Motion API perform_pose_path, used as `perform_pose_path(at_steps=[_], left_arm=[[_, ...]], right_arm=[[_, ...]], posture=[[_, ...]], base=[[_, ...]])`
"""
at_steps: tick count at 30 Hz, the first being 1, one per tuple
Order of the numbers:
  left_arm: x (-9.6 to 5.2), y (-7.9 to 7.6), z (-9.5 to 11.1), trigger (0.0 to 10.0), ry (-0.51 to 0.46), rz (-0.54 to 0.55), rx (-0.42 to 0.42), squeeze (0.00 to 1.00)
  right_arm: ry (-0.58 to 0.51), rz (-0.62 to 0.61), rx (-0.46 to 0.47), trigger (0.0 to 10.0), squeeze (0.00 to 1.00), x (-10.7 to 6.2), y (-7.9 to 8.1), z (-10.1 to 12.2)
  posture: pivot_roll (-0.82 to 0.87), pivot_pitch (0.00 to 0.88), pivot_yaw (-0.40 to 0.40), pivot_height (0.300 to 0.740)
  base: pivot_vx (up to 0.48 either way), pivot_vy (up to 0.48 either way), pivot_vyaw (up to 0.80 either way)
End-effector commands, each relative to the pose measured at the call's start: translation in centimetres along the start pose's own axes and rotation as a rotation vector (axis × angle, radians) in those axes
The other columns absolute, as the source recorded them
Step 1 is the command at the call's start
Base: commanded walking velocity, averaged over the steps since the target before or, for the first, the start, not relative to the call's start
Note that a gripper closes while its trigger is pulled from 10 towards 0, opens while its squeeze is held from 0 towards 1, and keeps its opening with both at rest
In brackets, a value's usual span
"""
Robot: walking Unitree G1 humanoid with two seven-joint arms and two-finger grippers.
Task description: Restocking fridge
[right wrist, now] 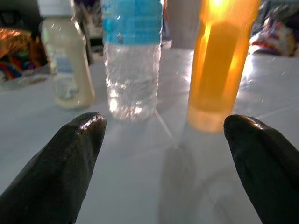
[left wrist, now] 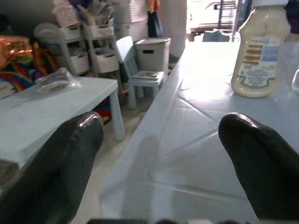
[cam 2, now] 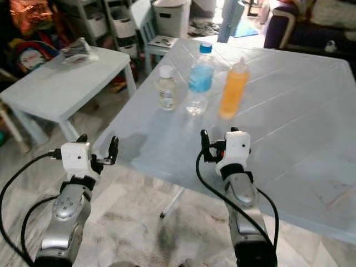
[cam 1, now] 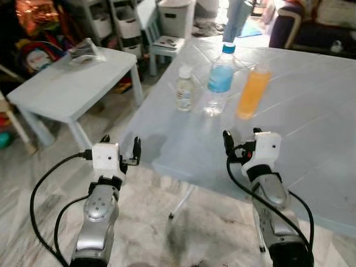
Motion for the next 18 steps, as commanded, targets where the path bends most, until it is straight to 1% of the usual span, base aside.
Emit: perform_pose_path(at_steps=[1,3,12,14,18], left_arm=[[-0.06,0.36,0.04,10.0,0.0,0.009,0.002,0.0],[-0.08,0.37,0.05,10.0,0.0,0.009,0.003,0.0],[-0.41,0.25,0.29,10.0,-0.01,-0.001,0.008,0.0],[-0.52,0.17,0.3,10.0,-0.01,-0.002,0.007,0.0],[-0.56,0.02,0.34,10.0,-0.01,-0.003,0.004,0.0]], right_arm=[[0.005,0.009,-0.005,10.0,0.0,-0.2,0.39,-0.25],[0.003,0.009,-0.004,10.0,0.0,-0.21,0.42,-0.24],[-0.004,0.009,-0.005,10.0,0.0,-0.22,0.44,-0.15],[-0.006,0.006,-0.004,10.0,0.0,-0.21,0.38,-0.11],[-0.009,0.008,-0.012,10.0,0.0,-0.26,0.35,-0.07]], posture=[[-0.11,0.061,0.056,0.74],[-0.11,0.061,0.056,0.74],[-0.1,0.067,0.055,0.74],[-0.1,0.068,0.056,0.74],[-0.1,0.068,0.056,0.74]], base=[[0.0,0.0,-0.8],[0.0,0.0,-0.8],[0.0,0.0,0.0],[0.251,0.0,-0.54],[0.251,0.0,0.0]])
Point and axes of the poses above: a point about 5 cm out from each wrist's last joint towards the gripper, its own x axis pointing out of the wrist towards the gripper, its own z axis along the axis of the wrist's last joint, y = z × x, the point moved 6 cm from there along x, pointing out of the wrist towards the gripper, and after that the axes turned 7 degrees about x, right-handed, at the moved point
